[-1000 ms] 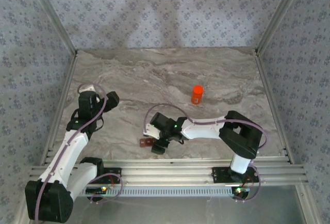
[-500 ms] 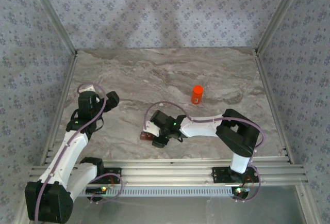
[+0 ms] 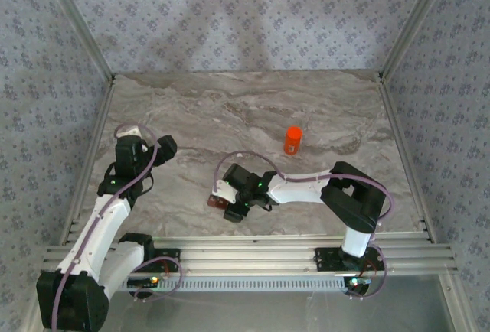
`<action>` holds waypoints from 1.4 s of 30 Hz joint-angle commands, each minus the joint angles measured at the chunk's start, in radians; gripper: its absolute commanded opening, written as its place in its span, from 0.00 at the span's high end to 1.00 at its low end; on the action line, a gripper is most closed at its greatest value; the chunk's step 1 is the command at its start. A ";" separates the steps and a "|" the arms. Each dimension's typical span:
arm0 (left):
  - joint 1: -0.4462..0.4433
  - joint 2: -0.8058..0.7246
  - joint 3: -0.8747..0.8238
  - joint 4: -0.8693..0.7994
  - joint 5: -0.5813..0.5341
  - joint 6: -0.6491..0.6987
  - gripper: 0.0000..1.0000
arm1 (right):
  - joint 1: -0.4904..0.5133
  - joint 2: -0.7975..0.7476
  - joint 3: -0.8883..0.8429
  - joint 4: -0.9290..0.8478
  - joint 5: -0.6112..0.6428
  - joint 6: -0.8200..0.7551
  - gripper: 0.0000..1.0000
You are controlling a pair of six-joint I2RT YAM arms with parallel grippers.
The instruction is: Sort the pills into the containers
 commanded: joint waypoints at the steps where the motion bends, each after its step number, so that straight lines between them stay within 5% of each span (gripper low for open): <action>1: -0.002 -0.017 0.008 -0.017 0.027 0.005 0.01 | 0.004 0.010 -0.013 0.005 -0.009 0.013 0.40; 11: -0.003 -0.020 0.016 -0.045 0.069 -0.071 0.01 | -0.007 0.027 -0.014 0.018 -0.003 0.037 0.64; 18: -0.014 -0.070 -0.009 -0.053 0.132 -0.183 0.01 | -0.098 -0.075 -0.058 0.081 -0.003 0.194 0.75; 27: -0.116 -0.111 -0.128 0.193 0.311 -0.307 0.01 | -0.222 -0.215 -0.150 0.253 -0.052 0.462 0.76; 42: -0.357 0.091 -0.132 0.506 0.281 -0.393 0.01 | -0.243 -0.216 -0.125 0.309 -0.075 0.567 0.76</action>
